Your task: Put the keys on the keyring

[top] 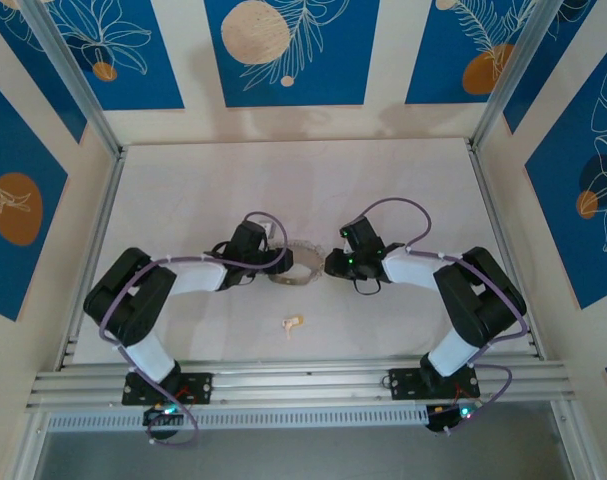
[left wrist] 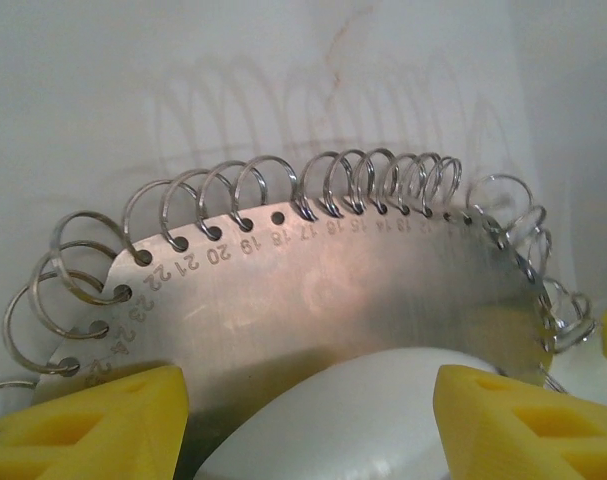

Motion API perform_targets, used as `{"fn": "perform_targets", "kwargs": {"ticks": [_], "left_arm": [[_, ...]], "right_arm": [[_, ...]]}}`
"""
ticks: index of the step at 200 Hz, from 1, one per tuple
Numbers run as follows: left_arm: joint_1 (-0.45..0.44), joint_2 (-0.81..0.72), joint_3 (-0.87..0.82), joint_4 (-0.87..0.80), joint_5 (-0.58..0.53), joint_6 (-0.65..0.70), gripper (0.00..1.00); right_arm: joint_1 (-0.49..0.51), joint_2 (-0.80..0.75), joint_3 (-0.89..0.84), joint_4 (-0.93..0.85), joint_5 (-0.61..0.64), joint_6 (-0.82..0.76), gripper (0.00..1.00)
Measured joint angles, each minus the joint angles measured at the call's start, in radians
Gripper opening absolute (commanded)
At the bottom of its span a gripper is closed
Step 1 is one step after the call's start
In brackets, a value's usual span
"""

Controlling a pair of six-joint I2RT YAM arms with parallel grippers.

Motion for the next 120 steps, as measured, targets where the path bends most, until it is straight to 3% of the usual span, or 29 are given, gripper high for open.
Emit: {"fn": "perform_targets", "kwargs": {"ticks": [64,120], "left_arm": [[0.024,-0.002,0.067,-0.039,0.005,0.051,0.67],[0.024,-0.198,0.004,-0.041,0.047,0.013,0.69]], "right_arm": [[0.012,-0.073,0.006,-0.023,-0.005,-0.021,0.53],[0.112,-0.114,0.010,-0.029,-0.013,-0.022,0.54]]}}
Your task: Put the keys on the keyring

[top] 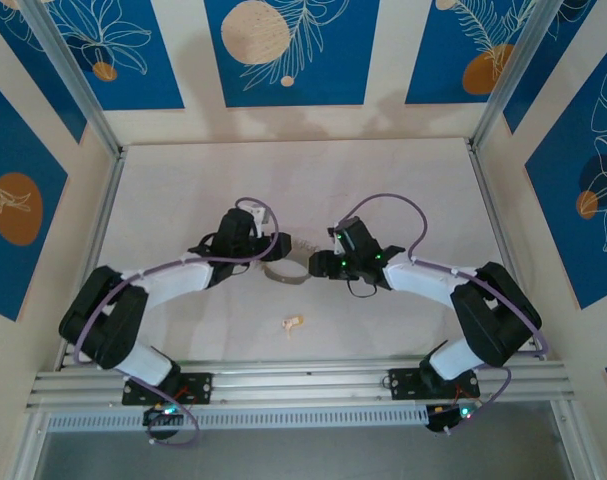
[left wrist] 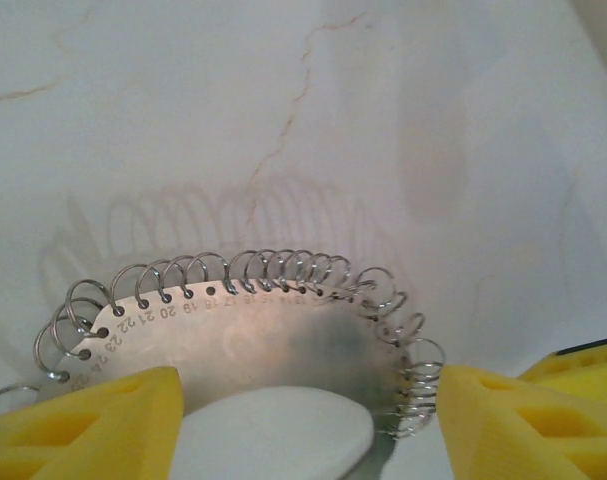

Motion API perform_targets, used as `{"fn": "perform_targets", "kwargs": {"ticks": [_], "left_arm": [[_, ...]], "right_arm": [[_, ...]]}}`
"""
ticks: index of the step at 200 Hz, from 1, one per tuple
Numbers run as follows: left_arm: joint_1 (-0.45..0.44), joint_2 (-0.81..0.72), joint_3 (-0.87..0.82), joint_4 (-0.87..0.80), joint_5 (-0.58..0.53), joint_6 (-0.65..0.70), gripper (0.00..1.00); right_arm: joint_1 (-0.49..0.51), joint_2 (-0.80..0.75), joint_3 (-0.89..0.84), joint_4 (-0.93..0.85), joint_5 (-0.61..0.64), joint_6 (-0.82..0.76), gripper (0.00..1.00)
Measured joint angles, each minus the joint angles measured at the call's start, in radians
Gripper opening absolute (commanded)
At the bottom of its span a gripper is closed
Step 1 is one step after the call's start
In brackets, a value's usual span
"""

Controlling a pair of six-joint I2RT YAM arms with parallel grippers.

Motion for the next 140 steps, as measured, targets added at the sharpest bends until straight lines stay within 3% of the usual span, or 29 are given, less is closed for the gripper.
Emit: {"fn": "perform_targets", "kwargs": {"ticks": [60,140], "left_arm": [[0.000,-0.124,-0.087,-0.010,0.000,-0.042,0.71],[0.000,-0.138,-0.093,-0.011,0.000,-0.049,0.72]], "right_arm": [[0.028,0.074,0.038,0.000,-0.019,0.000,0.50],[0.008,0.143,0.040,0.022,-0.031,0.000,0.47]]}}
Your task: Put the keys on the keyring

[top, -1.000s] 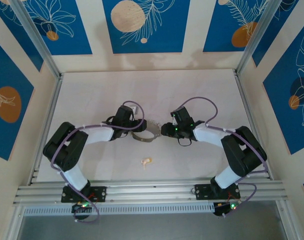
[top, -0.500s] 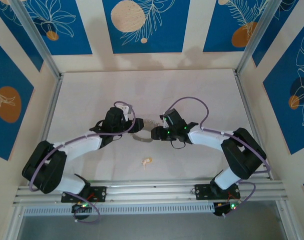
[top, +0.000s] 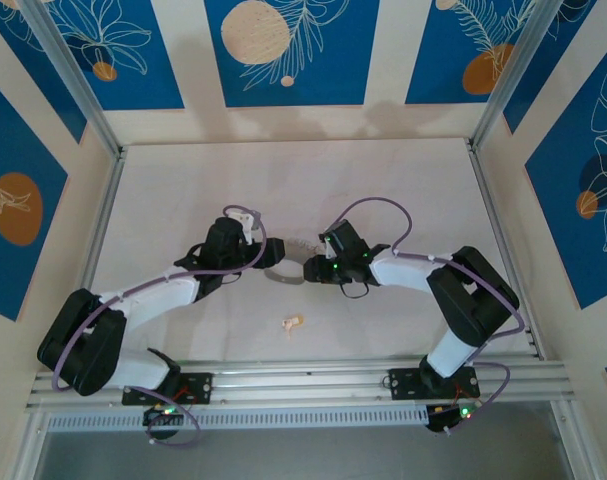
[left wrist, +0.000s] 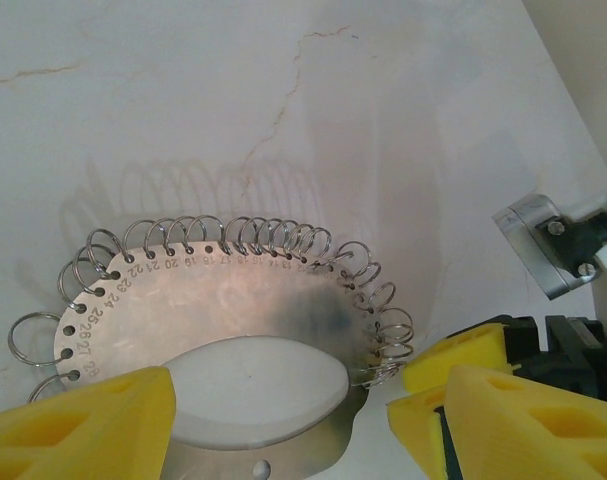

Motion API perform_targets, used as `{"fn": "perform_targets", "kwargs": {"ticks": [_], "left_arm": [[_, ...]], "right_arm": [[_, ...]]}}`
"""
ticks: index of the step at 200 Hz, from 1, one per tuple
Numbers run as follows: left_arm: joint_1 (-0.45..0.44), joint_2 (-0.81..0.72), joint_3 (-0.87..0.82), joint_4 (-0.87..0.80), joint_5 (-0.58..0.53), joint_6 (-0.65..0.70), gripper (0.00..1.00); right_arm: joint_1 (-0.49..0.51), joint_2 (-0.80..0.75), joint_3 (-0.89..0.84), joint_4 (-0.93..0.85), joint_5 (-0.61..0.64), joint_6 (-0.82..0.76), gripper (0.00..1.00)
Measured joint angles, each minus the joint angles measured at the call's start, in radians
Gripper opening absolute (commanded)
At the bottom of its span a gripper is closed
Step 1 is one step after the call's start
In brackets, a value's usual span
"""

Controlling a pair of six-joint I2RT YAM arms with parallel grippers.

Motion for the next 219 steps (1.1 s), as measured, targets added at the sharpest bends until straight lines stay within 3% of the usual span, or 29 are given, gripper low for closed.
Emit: {"fn": "perform_targets", "kwargs": {"ticks": [150,219], "left_arm": [[0.000,0.022,0.000,0.001,0.000,0.000,0.72],[0.000,0.023,0.000,0.001,0.000,0.000,0.73]], "right_arm": [[-0.014,0.035,0.034,0.028,-0.049,-0.008,0.32],[-0.016,0.010,0.017,0.025,-0.050,-0.013,0.42]]}}
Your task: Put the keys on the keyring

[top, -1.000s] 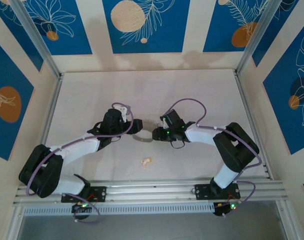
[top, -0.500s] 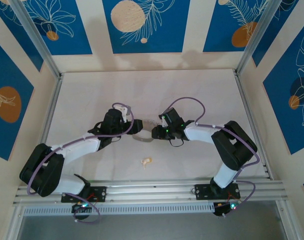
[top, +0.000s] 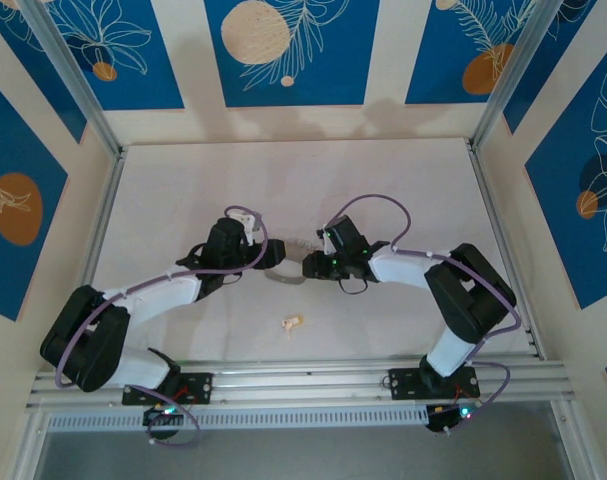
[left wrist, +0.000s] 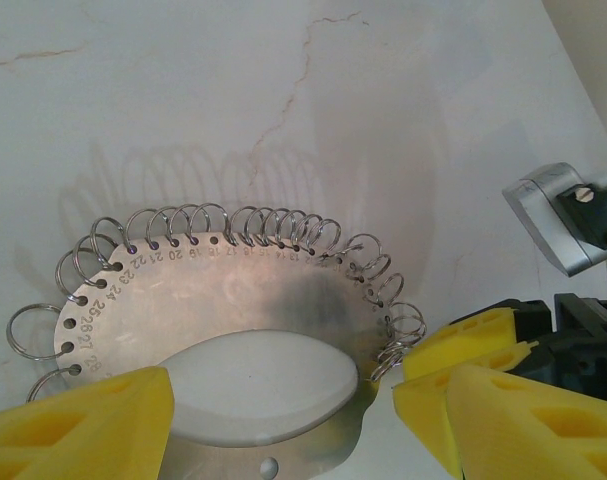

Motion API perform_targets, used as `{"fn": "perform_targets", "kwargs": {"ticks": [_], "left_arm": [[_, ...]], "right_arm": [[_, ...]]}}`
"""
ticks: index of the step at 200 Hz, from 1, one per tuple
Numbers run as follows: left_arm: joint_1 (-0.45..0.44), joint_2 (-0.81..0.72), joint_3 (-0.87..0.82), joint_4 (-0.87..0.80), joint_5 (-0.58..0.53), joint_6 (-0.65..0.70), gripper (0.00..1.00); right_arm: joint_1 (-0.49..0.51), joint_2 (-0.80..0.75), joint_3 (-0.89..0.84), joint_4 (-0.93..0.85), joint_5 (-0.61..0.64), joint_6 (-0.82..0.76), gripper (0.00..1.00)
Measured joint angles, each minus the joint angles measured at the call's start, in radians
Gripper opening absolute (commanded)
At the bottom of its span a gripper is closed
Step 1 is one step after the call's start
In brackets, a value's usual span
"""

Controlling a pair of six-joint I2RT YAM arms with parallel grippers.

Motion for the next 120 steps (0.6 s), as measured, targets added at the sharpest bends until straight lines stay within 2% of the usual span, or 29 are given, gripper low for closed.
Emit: {"fn": "perform_targets", "kwargs": {"ticks": [120], "left_arm": [[0.000,-0.001,0.000,0.000,0.000,-0.003,0.73]], "right_arm": [[-0.025,0.009,-0.003,-0.003,0.003,-0.018,0.43]]}}
